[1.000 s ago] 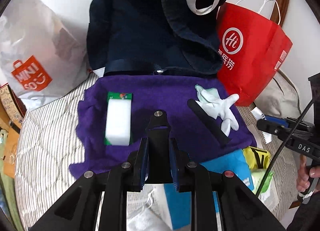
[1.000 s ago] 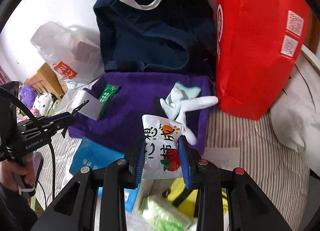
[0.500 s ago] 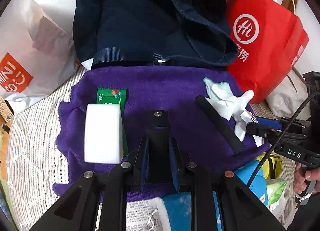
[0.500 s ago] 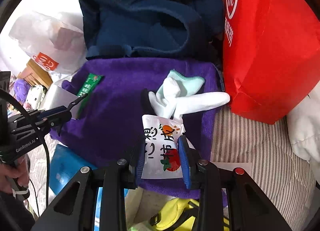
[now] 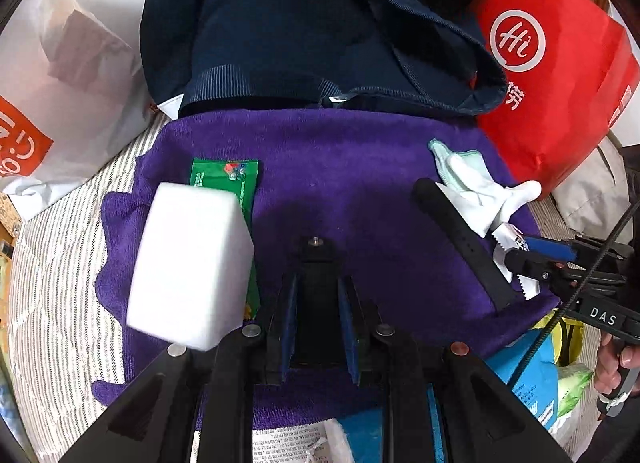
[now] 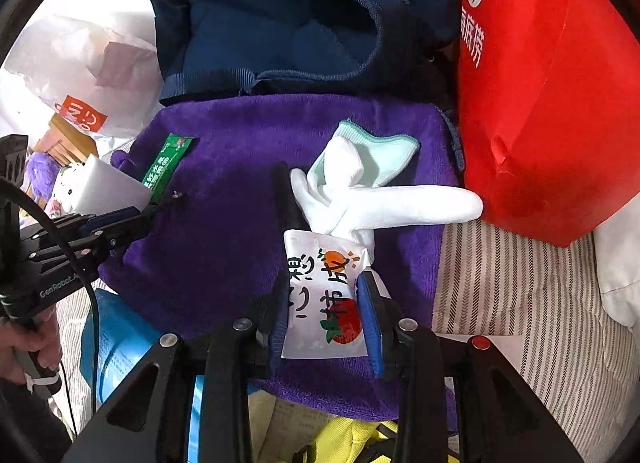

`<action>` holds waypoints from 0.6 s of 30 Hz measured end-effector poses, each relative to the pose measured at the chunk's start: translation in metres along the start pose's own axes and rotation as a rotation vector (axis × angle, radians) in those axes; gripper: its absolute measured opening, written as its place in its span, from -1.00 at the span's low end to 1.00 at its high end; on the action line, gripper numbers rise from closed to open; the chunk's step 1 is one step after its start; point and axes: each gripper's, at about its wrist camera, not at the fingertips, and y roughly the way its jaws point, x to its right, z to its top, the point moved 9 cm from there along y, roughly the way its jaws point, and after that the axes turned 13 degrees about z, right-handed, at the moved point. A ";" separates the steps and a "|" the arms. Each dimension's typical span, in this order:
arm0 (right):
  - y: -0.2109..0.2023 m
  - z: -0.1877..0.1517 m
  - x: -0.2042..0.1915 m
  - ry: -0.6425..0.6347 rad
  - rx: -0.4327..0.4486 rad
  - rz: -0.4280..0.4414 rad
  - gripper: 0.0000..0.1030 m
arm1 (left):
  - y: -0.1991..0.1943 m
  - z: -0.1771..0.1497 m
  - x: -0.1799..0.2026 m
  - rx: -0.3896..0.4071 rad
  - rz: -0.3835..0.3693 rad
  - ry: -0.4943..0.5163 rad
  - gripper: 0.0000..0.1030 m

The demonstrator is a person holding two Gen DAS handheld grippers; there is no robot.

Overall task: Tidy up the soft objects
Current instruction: 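Open the right tool to drop the packet while the left tool releases the strap on the towel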

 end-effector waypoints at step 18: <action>-0.008 -0.002 -0.006 0.017 0.011 0.038 0.20 | -0.027 0.003 0.009 0.039 -0.006 0.002 -0.05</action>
